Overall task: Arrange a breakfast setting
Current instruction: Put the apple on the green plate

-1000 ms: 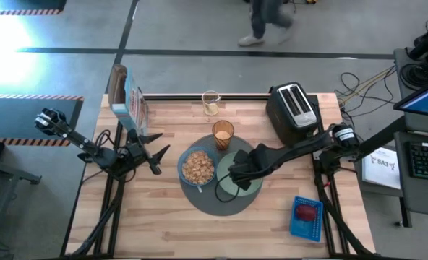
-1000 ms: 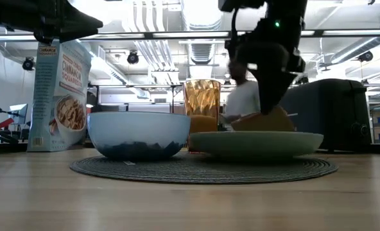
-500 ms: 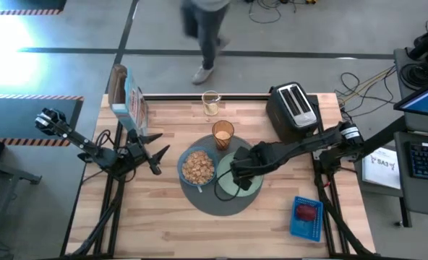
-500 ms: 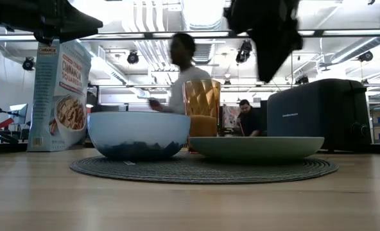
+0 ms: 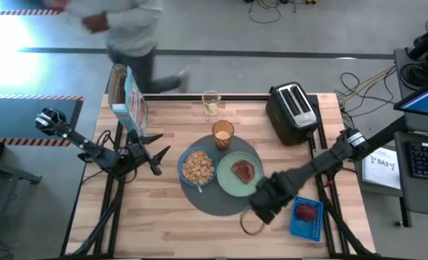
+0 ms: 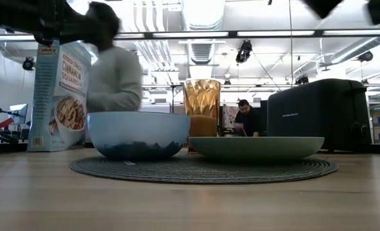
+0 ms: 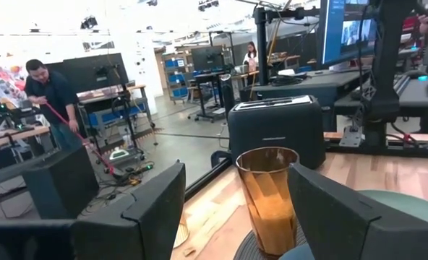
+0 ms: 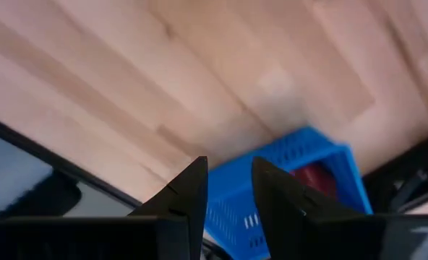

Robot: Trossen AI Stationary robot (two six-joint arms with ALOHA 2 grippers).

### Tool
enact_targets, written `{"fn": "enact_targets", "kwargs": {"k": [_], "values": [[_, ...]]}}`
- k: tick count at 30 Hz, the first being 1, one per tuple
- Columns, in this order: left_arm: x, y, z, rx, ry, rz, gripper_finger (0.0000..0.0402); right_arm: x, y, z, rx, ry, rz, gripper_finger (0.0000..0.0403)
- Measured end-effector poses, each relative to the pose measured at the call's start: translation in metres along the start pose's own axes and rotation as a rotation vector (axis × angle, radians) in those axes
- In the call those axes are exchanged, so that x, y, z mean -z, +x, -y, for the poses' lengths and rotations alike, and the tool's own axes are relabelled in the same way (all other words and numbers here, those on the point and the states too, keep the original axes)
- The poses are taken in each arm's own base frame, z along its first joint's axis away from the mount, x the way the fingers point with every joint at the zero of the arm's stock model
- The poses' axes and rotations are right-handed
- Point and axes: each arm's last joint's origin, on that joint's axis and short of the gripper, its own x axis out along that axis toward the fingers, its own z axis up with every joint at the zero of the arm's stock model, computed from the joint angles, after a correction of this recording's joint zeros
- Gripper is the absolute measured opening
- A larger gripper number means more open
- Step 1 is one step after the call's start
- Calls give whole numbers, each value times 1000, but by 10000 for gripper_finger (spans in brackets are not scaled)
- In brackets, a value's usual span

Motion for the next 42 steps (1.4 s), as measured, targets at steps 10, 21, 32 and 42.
{"fn": "enact_targets", "kwargs": {"k": [10,21,32,42], "values": [[-2,-1,-2,-3,13,9,227,46,16,3,150,-8,-46,129],[0,0,0,0,-254,1,227,63,20,14,289,-288,-106,160],[8,2,8,6,-418,-34,227,88,60,40,483,-373,-138,158],[7,7,17,6,-410,-50,227,92,62,38,470,-391,-87,150]]}}
